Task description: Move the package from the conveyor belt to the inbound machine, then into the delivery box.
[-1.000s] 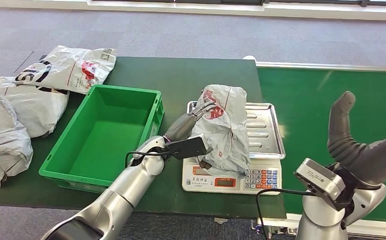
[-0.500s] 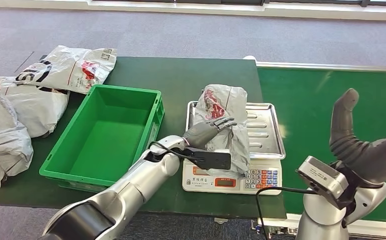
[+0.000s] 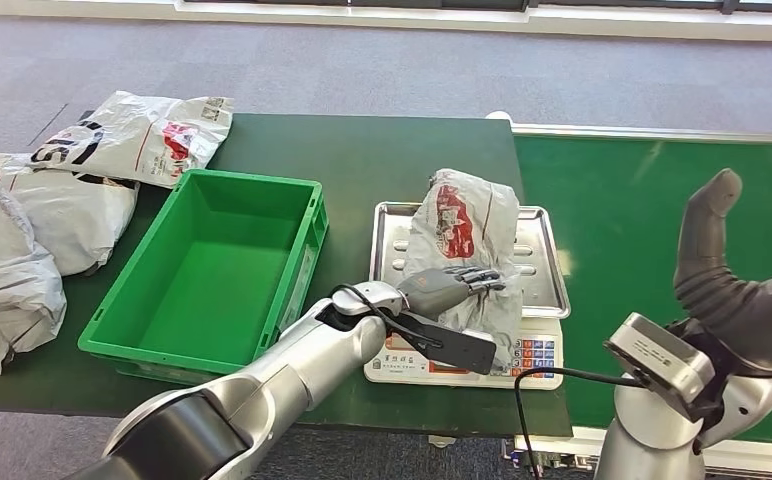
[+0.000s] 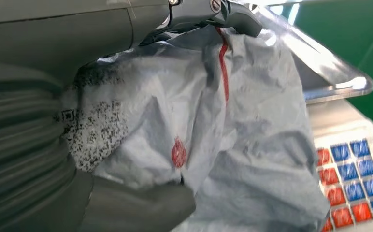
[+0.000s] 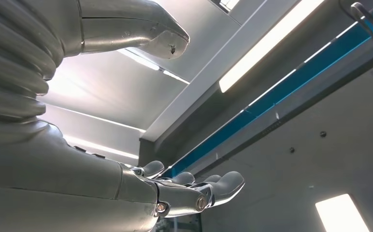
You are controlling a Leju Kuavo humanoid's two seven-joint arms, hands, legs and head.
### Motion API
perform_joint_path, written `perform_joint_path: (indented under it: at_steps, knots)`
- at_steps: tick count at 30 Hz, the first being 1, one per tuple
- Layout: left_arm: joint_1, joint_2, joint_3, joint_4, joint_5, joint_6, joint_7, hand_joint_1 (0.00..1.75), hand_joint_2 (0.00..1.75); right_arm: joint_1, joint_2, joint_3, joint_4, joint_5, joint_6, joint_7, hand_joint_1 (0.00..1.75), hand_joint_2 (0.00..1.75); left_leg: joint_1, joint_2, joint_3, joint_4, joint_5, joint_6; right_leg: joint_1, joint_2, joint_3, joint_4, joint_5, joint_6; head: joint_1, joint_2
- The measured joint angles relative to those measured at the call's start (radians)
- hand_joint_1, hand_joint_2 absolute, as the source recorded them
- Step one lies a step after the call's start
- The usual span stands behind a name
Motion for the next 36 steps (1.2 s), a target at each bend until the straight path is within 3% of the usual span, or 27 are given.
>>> perform_joint_path:
  at_steps: [25,28,31,36]
  knots:
    - [-0.031,-0.001,-0.018,0.024,0.037,-0.012,-0.014,1.75,1.75,-0.002,0.0,-0.023,0.0,-0.001,0.0,-0.002,0.0,1.75,0.0,0.0,0.0,0.0,0.0,0.0,0.0,0.0,0.0,0.0,0.0,0.0,0.0,0.0]
    - [-0.031,0.0,-0.014,0.017,0.09,0.05,-0.028,1.75,1.75,0.0,0.0,-0.025,-0.002,0.003,0.0,0.001,0.0,1.75,0.0,0.0,0.0,0.0,0.0,0.0,0.0,0.0,0.0,0.0,0.0,0.0,0.0,0.0]
    - [-0.03,0.005,0.025,-0.022,0.217,0.183,-0.064,1.75,1.75,0.005,0.0,-0.033,-0.013,0.006,0.0,0.0,0.0,1.75,0.0,0.0,0.0,0.0,0.0,0.0,0.0,0.0,0.0,0.0,0.0,0.0,0.0,0.0]
    - [-0.01,0.024,0.227,-0.23,0.541,0.386,-0.13,1.75,1.75,0.016,0.0,-0.052,-0.028,-0.017,0.0,-0.023,0.0,1.75,0.0,0.001,0.0,0.0,0.0,0.0,0.0,0.001,0.0,0.0,0.0,0.0,0.0,0.0]
